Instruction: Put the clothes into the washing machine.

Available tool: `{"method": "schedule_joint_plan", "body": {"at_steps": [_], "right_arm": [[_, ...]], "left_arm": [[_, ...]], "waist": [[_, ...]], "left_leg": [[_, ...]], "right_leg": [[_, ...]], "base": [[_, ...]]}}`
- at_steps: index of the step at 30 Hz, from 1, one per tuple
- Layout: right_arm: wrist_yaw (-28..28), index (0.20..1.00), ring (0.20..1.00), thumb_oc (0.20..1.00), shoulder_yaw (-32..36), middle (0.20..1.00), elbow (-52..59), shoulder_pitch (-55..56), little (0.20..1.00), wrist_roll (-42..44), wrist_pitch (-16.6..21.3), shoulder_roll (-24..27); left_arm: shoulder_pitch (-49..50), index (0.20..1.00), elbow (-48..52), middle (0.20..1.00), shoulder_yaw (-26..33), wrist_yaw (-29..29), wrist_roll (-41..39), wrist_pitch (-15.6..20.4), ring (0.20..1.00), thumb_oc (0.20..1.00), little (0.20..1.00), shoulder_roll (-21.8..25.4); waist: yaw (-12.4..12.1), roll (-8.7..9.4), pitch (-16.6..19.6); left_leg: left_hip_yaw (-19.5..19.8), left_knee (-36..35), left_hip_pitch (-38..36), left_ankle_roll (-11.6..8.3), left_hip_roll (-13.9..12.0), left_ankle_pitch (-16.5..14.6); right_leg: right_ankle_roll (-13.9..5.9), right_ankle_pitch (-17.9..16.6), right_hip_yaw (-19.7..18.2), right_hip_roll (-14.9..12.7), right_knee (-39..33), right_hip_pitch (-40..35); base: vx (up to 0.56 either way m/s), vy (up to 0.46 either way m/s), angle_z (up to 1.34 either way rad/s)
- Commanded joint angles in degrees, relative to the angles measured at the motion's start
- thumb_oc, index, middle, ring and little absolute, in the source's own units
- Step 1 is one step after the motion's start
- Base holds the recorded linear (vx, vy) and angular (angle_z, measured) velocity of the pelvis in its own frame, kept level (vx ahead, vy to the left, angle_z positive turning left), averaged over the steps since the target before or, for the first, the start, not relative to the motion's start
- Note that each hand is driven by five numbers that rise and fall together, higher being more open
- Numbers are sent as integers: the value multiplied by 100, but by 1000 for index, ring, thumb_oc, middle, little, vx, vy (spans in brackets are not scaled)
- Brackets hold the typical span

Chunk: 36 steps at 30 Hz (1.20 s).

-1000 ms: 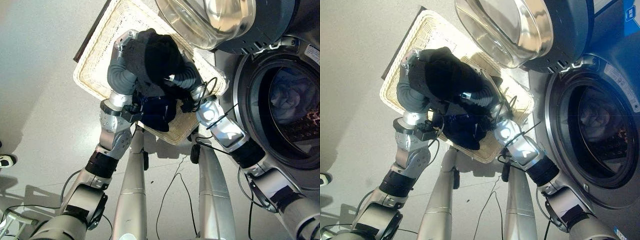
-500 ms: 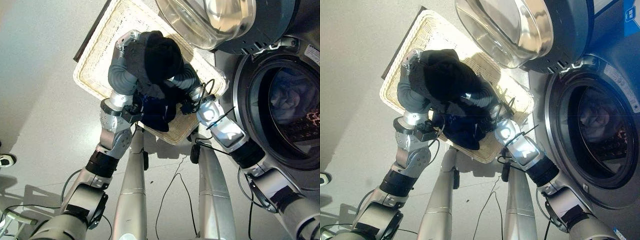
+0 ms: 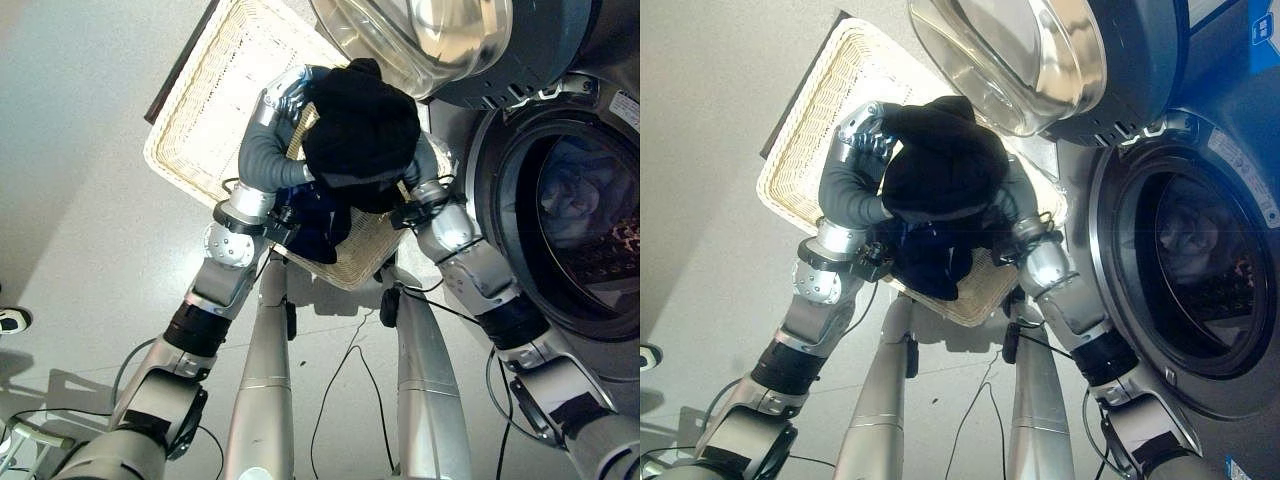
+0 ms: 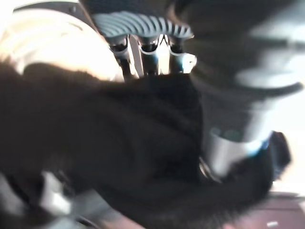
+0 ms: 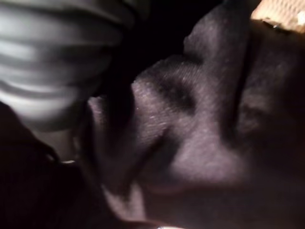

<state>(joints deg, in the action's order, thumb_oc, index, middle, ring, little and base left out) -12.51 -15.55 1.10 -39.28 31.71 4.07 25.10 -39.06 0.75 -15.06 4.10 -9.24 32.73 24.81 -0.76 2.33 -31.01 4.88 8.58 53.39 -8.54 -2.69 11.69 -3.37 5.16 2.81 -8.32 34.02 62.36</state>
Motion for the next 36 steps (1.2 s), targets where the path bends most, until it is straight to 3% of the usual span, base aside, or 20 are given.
{"method": "schedule_joint_plan", "body": {"at_steps": [1, 9, 14, 17, 18, 20, 25, 31, 36], "right_arm": [[-117, 200, 200, 200, 287, 200, 810, 21, 200, 25, 646, 157], [-310, 200, 200, 200, 761, 200, 1395, 397, 200, -31, 1013, 92], [86, 200, 200, 200, 793, 200, 1515, 428, 200, 940, 1316, -75], [153, 200, 200, 200, 799, 200, 1522, 437, 200, 1067, 1333, -83], [707, 200, 200, 200, 805, 200, 1591, 499, 200, 2059, 1394, -145], [1248, 200, 200, 200, 777, 200, 1592, 542, 200, 2881, 1352, -234], [2126, 200, 200, 200, 712, 200, 1708, 605, 200, 4308, 1064, -489], [2718, 200, 200, 200, 722, 200, 1776, 653, 200, 5110, 805, -700], [3028, 200, 200, 200, 714, 200, 1512, 648, 200, 5814, 681, -841]], "left_arm": [[-136, 1000, 604, 1000, 195, 576, 589, -29, 1000, 1000, 1000, 66], [152, 1000, 906, 1000, 286, 674, 864, -577, 1000, 1000, 1000, 287], [75, 1000, 783, 1000, 221, 903, 1191, -1058, 1000, 1000, 1000, 400], [78, 1000, 772, 1000, 222, 925, 1200, -1075, 1000, 1000, 1000, 413], [120, 1000, 701, 1000, 258, 1040, 1101, -1112, 1000, 1000, 1000, 508], [178, 1000, 597, 1000, 289, 1166, 985, -994, 1000, 1000, 1000, 535], [240, 1000, 426, 1000, 321, 1410, 733, -832, 1000, 1000, 1000, 540], [254, 1000, 236, 1000, 328, 1716, 813, -783, 1000, 1000, 1000, 533], [215, 1000, -193, 1000, 322, 2391, 868, -721, 1000, 1000, 1000, 530]], "waist": [[129, -145, 122], [144, -173, 122], [153, -194, 122], [153, -193, 122], [144, -188, 122], [129, -190, 122], [106, -174, 122], [100, -143, 122], [107, -116, 122]], "left_leg": [[-201, 669, 223, 388, 512, -503], [-200, 615, 176, 399, 491, -513], [-227, 580, 152, 383, 466, -488], [-229, 578, 150, 381, 465, -487], [-249, 545, 115, 369, 444, -468], [-255, 526, 99, 358, 431, -455], [-252, 490, 76, 342, 410, -437], [-256, 448, 60, 334, 398, -423], [-287, 451, 35, 300, 369, -426]], "right_leg": [[-424, -1473, 404, 370, -1831, -453], [-468, -1499, 393, 349, -1895, -498], [-493, -1524, 416, 319, -1918, -514], [-494, -1524, 418, 316, -1922, -518], [-503, -1534, 435, 301, -1954, -559], [-510, -1539, 455, 281, -1966, -575], [-520, -1553, 482, 256, -1983, -600], [-533, -1569, 505, 248, -2010, -625], [-543, -1565, 512, 244, -2014, -656]], "base": [[0, 0, 0], [0, 0, 0], [0, 0, 0], [0, 0, 0], [0, 0, 0], [0, 0, 0], [0, 0, 0], [0, 0, 0], [0, 0, 0]]}}
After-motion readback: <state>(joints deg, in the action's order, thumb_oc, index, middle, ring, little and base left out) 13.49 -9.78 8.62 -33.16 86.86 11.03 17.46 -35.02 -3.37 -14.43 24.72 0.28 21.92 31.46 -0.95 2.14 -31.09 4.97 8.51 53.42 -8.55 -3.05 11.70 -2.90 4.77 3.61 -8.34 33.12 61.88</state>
